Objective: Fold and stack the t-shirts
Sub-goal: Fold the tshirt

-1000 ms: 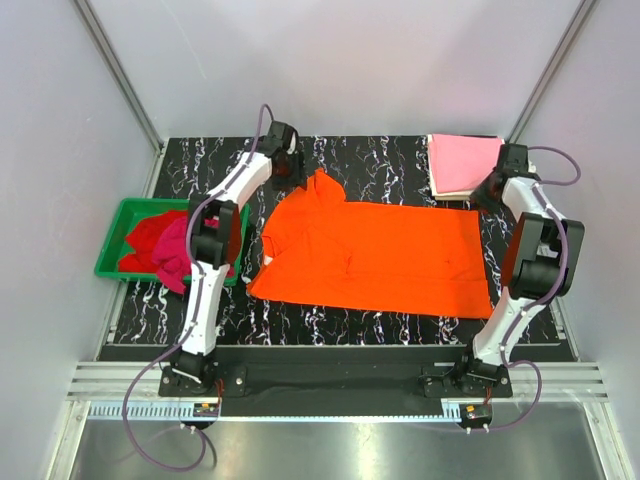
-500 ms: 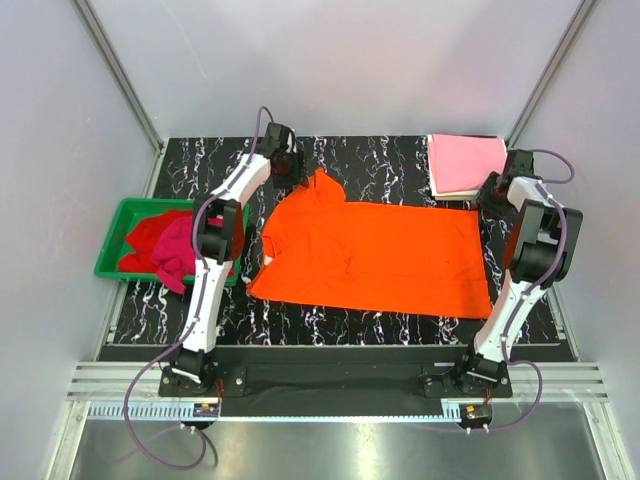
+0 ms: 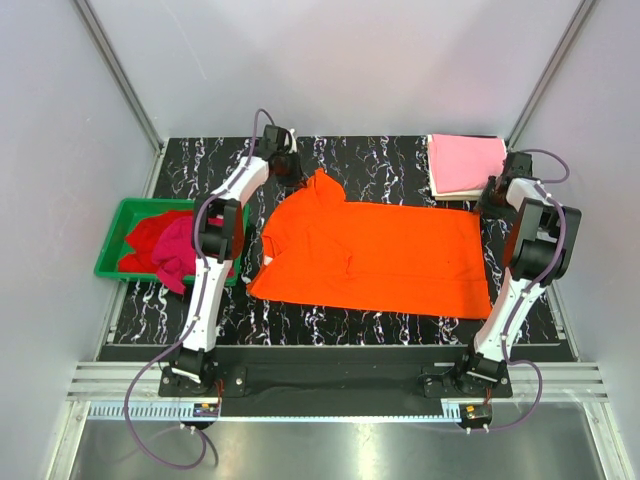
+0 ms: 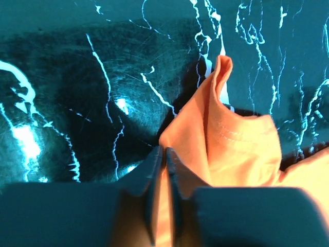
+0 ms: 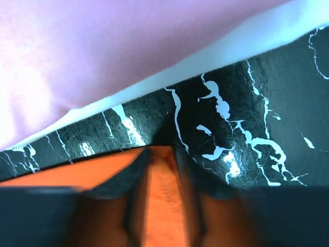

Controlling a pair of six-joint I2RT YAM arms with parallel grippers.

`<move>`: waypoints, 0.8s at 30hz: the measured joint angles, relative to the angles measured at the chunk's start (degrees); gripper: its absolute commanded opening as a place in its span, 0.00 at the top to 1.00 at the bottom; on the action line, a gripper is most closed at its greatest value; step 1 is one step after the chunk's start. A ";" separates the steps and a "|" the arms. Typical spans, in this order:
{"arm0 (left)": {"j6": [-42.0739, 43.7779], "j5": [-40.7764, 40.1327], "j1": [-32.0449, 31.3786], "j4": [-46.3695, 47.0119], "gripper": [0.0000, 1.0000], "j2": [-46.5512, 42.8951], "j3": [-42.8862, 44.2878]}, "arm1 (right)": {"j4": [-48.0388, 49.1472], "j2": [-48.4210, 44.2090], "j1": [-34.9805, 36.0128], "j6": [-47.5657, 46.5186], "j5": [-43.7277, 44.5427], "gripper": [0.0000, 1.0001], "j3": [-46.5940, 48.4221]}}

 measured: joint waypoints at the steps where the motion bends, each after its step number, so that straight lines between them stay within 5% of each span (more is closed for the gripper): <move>1: -0.37 0.39 0.02 0.15 1.00 0.11 0.00 | 0.02 0.07 -0.04 -0.39 0.07 0.76 0.00; 4: -0.70 1.90 0.13 0.46 1.00 0.11 0.00 | 0.04 0.26 -0.17 -0.72 0.26 0.94 0.11; 7: -1.20 2.82 0.35 0.55 1.00 0.09 0.00 | 0.02 0.42 -0.37 -0.79 0.72 0.98 0.90; 18: -5.01 7.15 2.10 3.45 1.00 -2.03 -1.97 | 0.31 0.92 -1.11 -0.04 1.01 0.65 2.71; 21: -5.53 8.28 2.40 4.22 1.00 -2.38 -1.97 | 0.31 1.33 -1.29 0.11 0.22 0.66 2.71; 24: -5.79 9.20 2.54 4.33 1.00 -2.38 -1.97 | 0.31 1.79 -1.42 0.33 -0.04 0.80 2.71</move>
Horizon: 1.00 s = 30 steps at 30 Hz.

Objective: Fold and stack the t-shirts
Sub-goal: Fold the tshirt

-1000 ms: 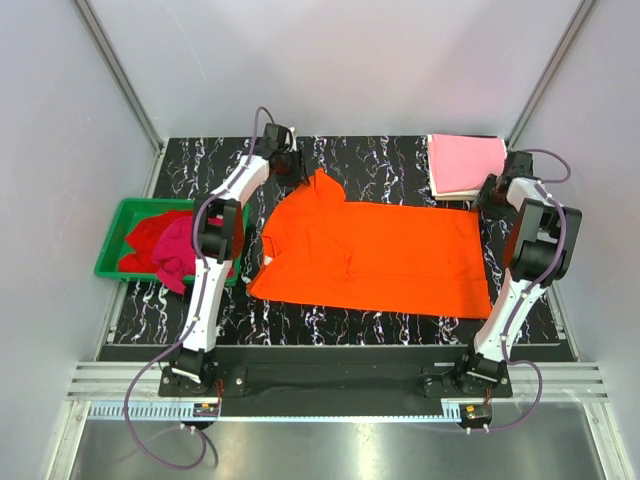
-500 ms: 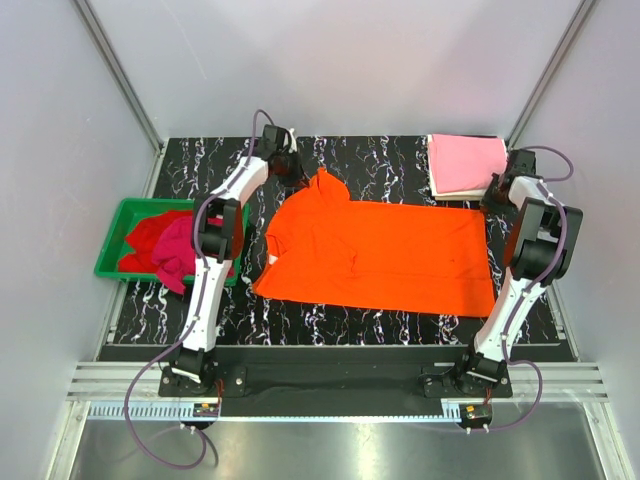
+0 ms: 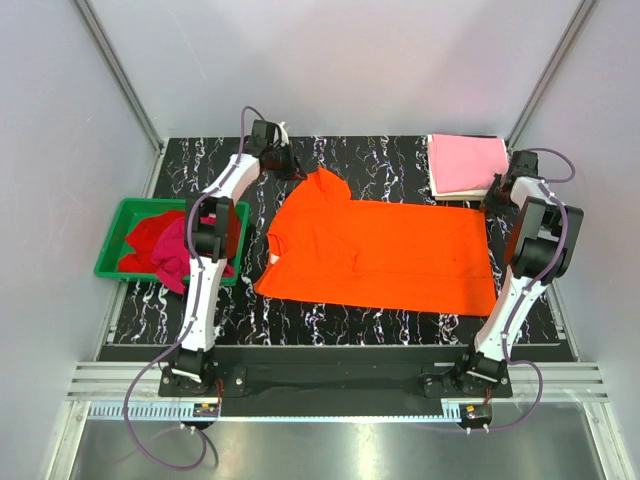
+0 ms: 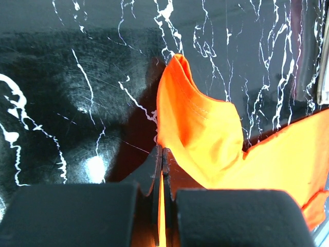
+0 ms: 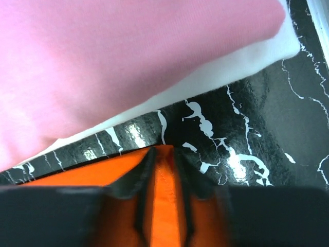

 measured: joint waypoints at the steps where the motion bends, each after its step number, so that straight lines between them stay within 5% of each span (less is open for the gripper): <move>1: -0.04 0.24 0.00 0.02 1.00 0.00 -0.15 | 0.00 0.17 -0.04 0.07 -0.02 0.85 0.00; 7: -0.07 1.55 0.11 0.42 1.00 0.00 -1.14 | 0.00 0.24 -0.20 0.66 0.48 1.00 0.00; 30: 0.15 5.53 1.97 4.22 1.00 -12.33 -14.08 | 7.78 -4.48 -0.70 3.72 3.54 1.00 -8.07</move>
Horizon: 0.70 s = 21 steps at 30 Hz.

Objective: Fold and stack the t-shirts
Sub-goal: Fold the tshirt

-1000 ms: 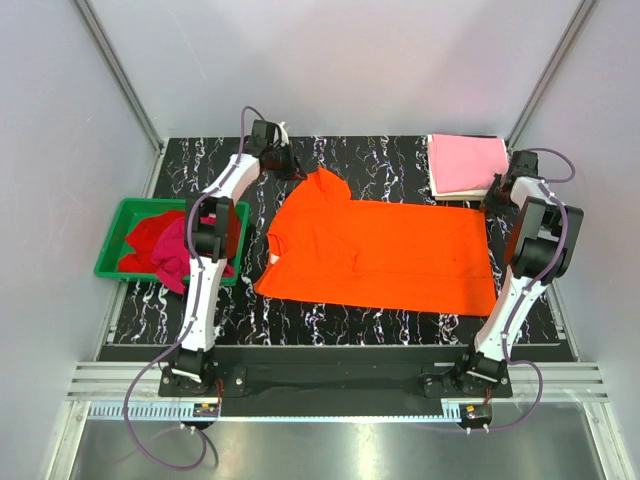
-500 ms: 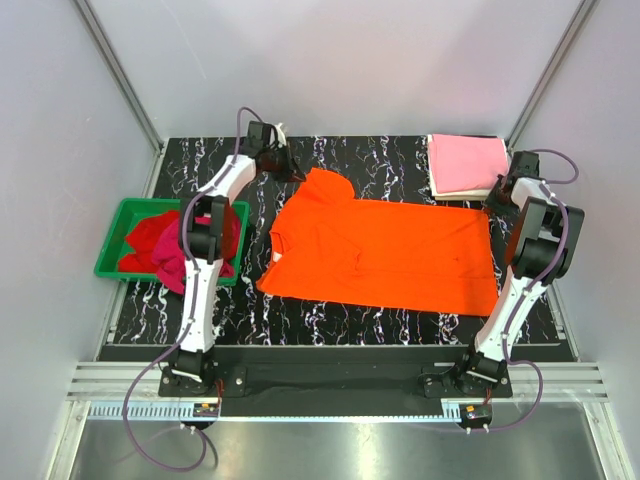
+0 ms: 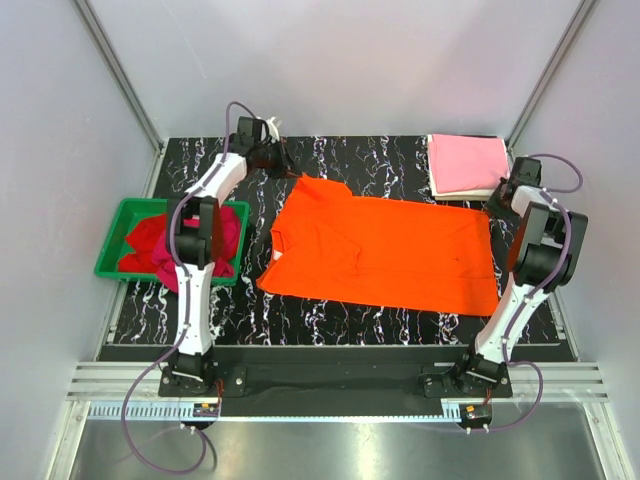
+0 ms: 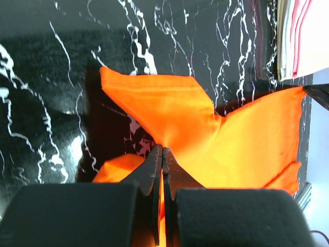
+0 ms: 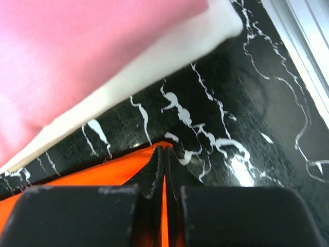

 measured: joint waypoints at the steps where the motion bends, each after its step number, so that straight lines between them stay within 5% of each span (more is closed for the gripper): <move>1: 0.00 0.04 0.00 -0.02 1.00 -0.39 -0.61 | 0.35 -0.83 0.00 0.15 0.11 1.00 -0.85; 21: 1.36 -4.68 0.20 -5.05 1.00 -13.46 -14.53 | 7.67 -15.76 -0.07 7.93 7.48 0.99 -18.88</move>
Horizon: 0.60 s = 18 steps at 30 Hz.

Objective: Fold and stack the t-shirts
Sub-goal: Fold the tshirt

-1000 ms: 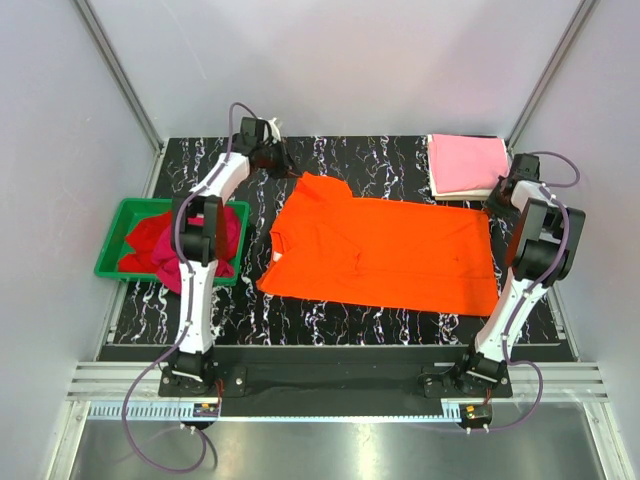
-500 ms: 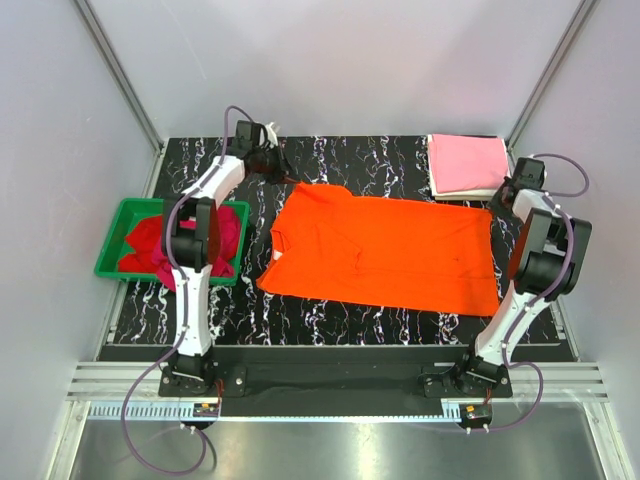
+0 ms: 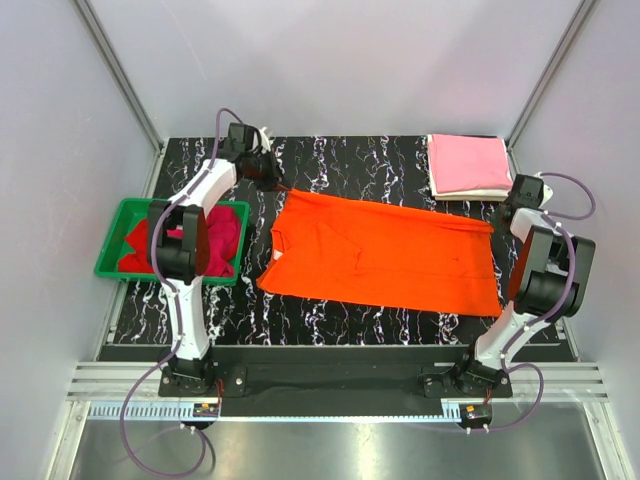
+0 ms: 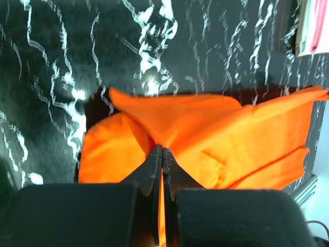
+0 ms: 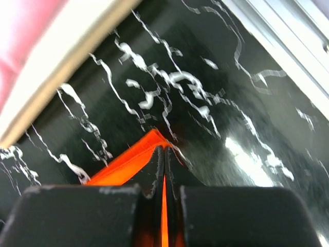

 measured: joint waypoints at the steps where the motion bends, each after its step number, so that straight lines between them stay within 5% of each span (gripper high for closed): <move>1: -0.02 0.02 0.07 -0.02 1.00 -0.26 -0.90 | -0.02 -0.87 0.00 0.33 0.24 0.99 -0.96; 18: 0.24 0.22 0.50 -3.93 1.00 -9.42 -14.88 | -4.59 -10.14 -0.44 5.90 4.66 1.00 -8.48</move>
